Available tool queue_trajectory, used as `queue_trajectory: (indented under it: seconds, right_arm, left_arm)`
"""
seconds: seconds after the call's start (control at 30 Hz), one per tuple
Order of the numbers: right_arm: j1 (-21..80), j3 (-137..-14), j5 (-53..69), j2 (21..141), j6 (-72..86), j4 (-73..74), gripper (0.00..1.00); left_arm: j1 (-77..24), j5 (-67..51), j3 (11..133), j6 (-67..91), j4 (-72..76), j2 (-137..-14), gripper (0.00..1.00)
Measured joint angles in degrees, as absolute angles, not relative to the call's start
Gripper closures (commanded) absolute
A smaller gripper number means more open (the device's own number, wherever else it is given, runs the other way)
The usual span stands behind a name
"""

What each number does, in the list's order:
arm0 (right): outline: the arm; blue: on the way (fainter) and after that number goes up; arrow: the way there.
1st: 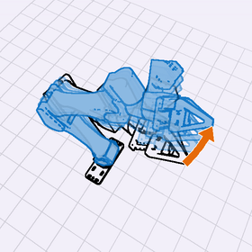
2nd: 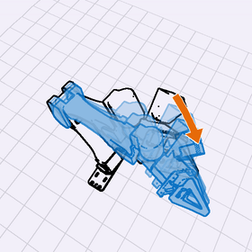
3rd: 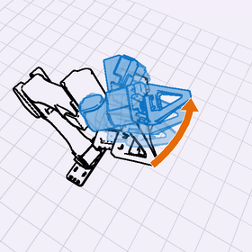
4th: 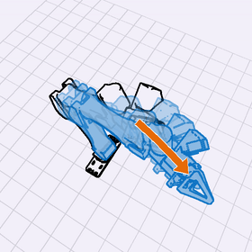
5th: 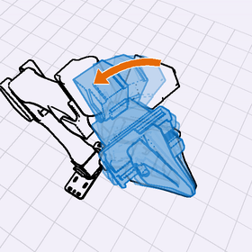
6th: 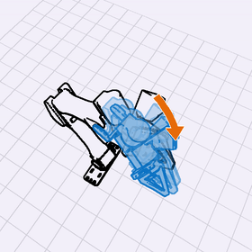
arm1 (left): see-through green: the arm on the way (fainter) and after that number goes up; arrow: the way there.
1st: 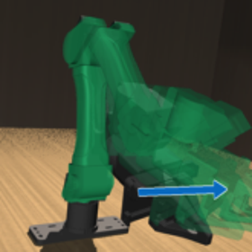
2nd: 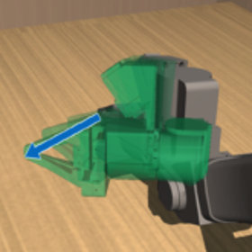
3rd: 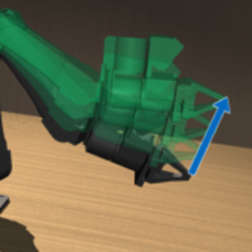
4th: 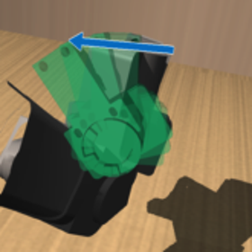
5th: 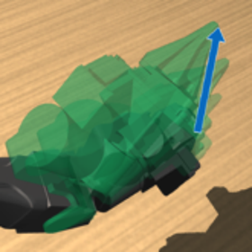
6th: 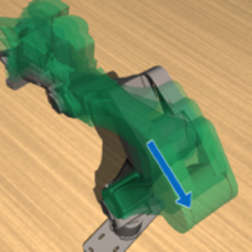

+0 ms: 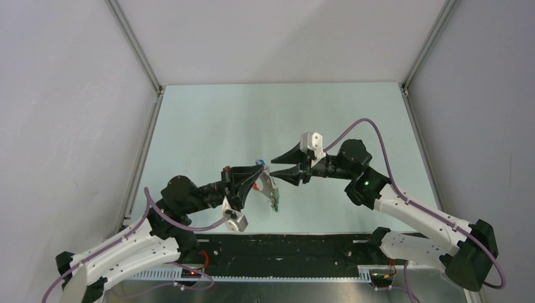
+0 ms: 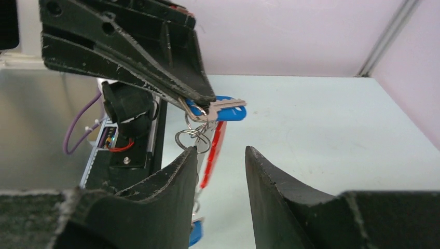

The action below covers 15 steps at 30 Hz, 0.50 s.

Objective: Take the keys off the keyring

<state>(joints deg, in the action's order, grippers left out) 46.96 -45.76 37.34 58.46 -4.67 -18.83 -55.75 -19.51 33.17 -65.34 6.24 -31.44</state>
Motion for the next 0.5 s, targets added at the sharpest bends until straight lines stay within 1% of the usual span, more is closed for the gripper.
queue_trajectory:
  seconds: [0.13, 0.27, 0.4, 0.47, 0.5]
  right_arm:
    - [47.9, -45.8, 39.9, 59.0, -6.8, -18.9, 0.56]
    - [48.3, -45.8, 42.0, 59.0, -7.9, -19.4, 0.6]
    - [48.7, -45.8, 44.1, 59.0, -8.0, -20.4, 0.6]
    - [48.7, -45.8, 45.1, 59.1, -8.0, -20.9, 0.65]
    - [48.8, -45.8, 45.5, 59.1, -8.0, -21.1, 0.71]
  left_arm:
    - [-55.7, -20.3, 33.2, -65.0, 6.2, -31.3, 1.0]
    - [-55.7, -21.1, 33.2, -64.9, 6.2, -31.3, 1.0]
    - [-55.7, -21.4, 33.2, -64.9, 6.2, -31.3, 1.0]
    - [-55.7, -21.4, 33.2, -64.9, 6.1, -31.3, 1.0]
    - [-55.7, -21.4, 33.2, -64.9, 6.0, -31.3, 1.0]
